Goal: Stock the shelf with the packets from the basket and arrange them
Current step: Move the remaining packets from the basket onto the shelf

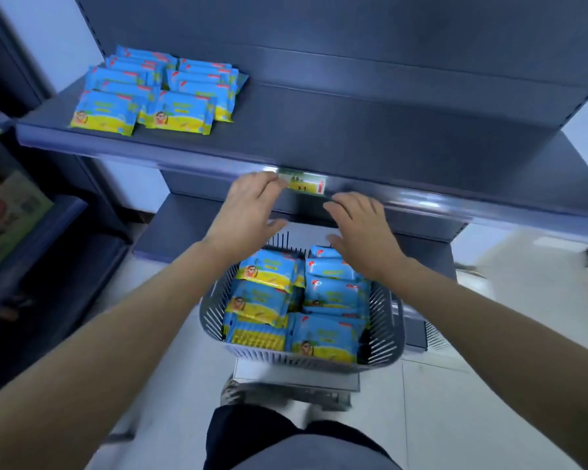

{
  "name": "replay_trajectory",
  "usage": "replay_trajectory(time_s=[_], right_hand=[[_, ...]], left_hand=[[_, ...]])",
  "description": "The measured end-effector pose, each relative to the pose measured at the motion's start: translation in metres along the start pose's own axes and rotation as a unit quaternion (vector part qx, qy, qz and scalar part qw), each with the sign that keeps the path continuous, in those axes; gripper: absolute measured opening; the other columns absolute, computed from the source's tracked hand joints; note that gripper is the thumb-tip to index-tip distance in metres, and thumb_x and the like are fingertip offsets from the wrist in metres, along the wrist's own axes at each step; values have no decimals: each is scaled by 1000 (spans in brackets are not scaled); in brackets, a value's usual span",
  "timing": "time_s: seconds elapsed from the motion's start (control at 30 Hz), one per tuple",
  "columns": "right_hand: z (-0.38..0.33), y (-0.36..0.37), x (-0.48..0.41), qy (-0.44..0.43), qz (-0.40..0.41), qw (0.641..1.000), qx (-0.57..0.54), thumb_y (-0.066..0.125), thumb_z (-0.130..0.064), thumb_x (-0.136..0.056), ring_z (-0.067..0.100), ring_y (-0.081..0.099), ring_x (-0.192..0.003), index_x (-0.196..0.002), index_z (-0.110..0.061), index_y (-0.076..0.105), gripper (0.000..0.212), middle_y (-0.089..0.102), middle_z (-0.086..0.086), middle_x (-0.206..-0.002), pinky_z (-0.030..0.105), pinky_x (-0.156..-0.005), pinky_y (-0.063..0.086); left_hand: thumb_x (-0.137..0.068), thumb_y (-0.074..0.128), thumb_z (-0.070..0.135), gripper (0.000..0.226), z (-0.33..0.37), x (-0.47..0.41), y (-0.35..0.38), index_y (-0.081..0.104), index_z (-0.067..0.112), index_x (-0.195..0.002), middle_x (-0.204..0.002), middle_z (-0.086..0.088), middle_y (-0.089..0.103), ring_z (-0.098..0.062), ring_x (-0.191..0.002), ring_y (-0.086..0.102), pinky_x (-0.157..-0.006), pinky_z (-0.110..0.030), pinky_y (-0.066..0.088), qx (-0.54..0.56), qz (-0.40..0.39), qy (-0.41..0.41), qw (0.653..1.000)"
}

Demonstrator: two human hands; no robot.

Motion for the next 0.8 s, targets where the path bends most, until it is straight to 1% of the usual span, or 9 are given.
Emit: replay_trajectory(time_s=[0.1,0.13,0.2,0.23,0.3,0.43,0.5,0.63,0.8], right_hand=[[0,44,23,-2,-70,998,2,81,-21,-65,34,59,-104,-112,-7,61,53,61,12,-115,38,-89,42],[-1,60,31,-9,-104,995,5,76,-22,-72,34,55,-111,-119,-7,58,53,57,13,-123,40,-93,40],[-1,94,48,-13,-199,980,8,59,-26,-89,33,37,-130,-137,-8,41,55,39,13,-142,44,-104,27],[0,109,56,-13,-236,971,14,52,-28,-93,32,30,-134,-141,-10,34,55,32,12,-147,44,-107,22],[5,131,69,-1,-291,957,21,48,-29,-95,32,26,-135,-143,-11,28,55,28,12,-149,44,-109,21],[20,162,85,45,-365,930,19,47,-26,-96,34,21,-139,-145,-10,24,56,23,15,-152,48,-110,22],[26,171,90,70,-381,922,18,46,-22,-95,34,27,-137,-144,-9,25,55,27,16,-150,47,-108,25],[29,182,94,102,-392,914,11,49,-19,-92,35,31,-132,-139,-6,33,51,33,16,-143,47,-105,29],[25,188,92,104,-427,898,26,50,-10,-89,35,35,-124,-124,-10,48,35,40,17,-130,50,-103,32]], left_hand=[[-72,78,20,60,-6,34,52,54,0,-122,-122,-20,54,-40,-112,50,-100,-41,31,14,-104,-40,994],[-74,77,21,61,-8,47,70,52,1,-126,-126,-20,52,-39,-116,48,-101,-42,30,18,-146,-53,988],[-77,74,24,65,-14,71,103,46,3,-132,-133,-18,47,-36,-124,42,-104,-40,26,19,-222,-76,972],[-78,72,26,66,-18,82,116,44,5,-134,-135,-16,45,-34,-126,40,-105,-38,25,14,-249,-89,964],[-80,70,30,68,-28,99,136,39,9,-138,-139,-13,41,-32,-128,38,-105,-37,24,-2,-292,-120,949],[-84,65,32,65,-44,108,154,37,11,-138,-140,-12,39,-32,-128,37,-105,-37,24,-20,-314,-157,936],[-86,63,32,61,-47,105,156,38,11,-138,-139,-12,40,-31,-127,37,-104,-36,24,-32,-308,-158,938],[-88,61,31,60,-48,99,158,36,11,-139,-143,-12,36,-31,-131,33,-106,-37,23,-42,-309,-151,938],[-89,59,29,61,-56,90,161,33,10,-140,-143,-12,33,-30,-132,31,-106,-36,22,-56,-332,-148,930]])
Point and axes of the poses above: each hand's wrist, its own x-axis away from the middle knuckle, its own y-axis out of the palm, z = x × y, the point moved 8 cm from there along -x, towards the middle knuckle
